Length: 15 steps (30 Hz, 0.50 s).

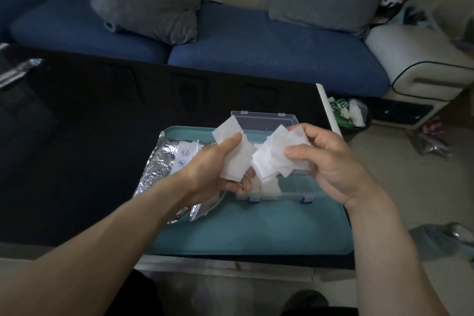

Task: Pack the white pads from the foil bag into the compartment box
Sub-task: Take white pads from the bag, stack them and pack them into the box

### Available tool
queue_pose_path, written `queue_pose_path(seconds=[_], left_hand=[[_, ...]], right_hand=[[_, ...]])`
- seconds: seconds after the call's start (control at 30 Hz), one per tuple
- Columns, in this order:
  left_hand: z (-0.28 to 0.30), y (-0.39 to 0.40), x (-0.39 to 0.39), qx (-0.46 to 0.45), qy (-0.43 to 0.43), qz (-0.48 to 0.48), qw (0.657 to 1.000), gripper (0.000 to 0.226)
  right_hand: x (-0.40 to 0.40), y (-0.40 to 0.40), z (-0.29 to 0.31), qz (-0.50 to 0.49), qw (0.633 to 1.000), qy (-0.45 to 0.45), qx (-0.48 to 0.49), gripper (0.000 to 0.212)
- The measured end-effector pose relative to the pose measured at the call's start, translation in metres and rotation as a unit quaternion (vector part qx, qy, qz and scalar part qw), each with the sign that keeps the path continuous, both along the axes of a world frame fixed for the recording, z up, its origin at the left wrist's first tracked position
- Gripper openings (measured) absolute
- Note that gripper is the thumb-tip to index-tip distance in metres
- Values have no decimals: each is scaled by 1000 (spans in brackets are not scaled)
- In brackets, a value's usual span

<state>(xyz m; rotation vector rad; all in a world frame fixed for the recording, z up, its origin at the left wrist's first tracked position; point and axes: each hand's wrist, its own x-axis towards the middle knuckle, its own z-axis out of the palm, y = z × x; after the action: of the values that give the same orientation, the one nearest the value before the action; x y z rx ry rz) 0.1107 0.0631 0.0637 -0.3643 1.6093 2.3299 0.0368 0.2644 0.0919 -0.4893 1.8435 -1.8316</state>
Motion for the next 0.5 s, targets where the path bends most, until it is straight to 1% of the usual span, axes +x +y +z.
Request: queue_pose_path(seconds=[0.1, 0.17, 0.23, 0.3, 0.37, 0.5], left_hand=[[0, -2, 1, -11, 25, -43, 999, 51], [1, 0, 3, -27, 42, -48, 998, 40], [-1, 1, 5, -27, 41, -26, 998, 27], [-4, 1, 5, -32, 40, -12, 999, 26], [-4, 1, 5, -40, 48, -24, 998, 25], [0, 3, 4, -18, 54, -49, 997, 21]], right_hand=[[-2, 3, 2, 3, 999, -45, -28, 23], [-1, 3, 1, 14, 998, -48, -24, 25], [1, 3, 1, 27, 999, -41, -10, 31], [2, 3, -1, 46, 999, -28, 7, 34], [1, 3, -4, 54, 998, -25, 19, 34], [0, 2, -4, 48, 997, -29, 62, 38]])
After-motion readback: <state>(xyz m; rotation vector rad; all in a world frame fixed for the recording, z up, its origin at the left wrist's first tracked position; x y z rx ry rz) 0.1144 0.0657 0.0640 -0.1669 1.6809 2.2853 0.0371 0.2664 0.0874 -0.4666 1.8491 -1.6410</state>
